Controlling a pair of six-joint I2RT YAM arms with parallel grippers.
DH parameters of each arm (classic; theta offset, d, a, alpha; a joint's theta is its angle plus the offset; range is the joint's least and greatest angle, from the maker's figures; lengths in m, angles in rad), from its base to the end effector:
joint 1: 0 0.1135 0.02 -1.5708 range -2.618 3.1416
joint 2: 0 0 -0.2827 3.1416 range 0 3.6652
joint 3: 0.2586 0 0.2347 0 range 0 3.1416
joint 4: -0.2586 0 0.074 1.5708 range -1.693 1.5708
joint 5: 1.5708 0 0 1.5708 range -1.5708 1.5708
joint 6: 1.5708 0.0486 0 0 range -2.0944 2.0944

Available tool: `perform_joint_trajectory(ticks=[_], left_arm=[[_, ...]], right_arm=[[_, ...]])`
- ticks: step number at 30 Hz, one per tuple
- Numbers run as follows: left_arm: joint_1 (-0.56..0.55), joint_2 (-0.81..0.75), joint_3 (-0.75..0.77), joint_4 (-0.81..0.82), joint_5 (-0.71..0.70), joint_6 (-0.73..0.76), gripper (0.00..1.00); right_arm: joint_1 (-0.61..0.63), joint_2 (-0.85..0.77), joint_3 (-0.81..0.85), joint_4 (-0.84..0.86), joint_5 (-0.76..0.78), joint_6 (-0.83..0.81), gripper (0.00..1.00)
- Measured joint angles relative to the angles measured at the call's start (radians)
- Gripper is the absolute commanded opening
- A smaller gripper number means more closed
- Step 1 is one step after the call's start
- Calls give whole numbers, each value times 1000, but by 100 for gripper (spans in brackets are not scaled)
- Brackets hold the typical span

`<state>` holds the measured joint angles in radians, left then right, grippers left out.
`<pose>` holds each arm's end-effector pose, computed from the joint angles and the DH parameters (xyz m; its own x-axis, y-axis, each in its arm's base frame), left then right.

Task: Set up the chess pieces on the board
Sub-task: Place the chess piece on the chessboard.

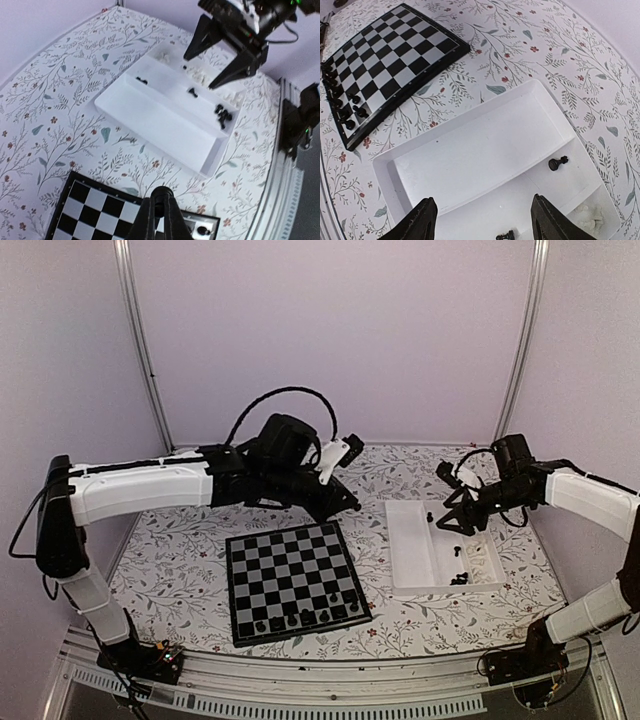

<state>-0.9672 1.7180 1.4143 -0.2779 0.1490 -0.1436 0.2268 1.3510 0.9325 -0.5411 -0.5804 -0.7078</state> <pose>0.2199 -0.3317 0.3155 -0.4352 0.3819 -0.8153 0.8309 0.5192 -0.2003 0.2433 0.0835 0.2581 -0.2847 -0.6237 -0.7280 -0.8947 0.4456 -0.0319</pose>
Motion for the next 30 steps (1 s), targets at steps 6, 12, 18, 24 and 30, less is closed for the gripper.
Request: perform_joint_trajectory(ticks=[6, 12, 18, 24, 30], left_arm=[[-83, -5, -65, -190, -166, 136, 0], [-133, -5, -154, -282, -229, 178, 0], [-154, -5, -186, -304, -240, 180, 1], [-170, 2, -195, -312, -239, 179, 1], [-178, 44, -196, -311, -222, 179, 1]], right_arm=[[0, 0, -37, 109, 101, 64, 69], [0, 0, -44, 154, 124, 69, 70], [0, 8, -51, 159, 124, 69, 71], [0, 19, -51, 160, 122, 68, 71], [0, 26, -51, 158, 122, 68, 71]])
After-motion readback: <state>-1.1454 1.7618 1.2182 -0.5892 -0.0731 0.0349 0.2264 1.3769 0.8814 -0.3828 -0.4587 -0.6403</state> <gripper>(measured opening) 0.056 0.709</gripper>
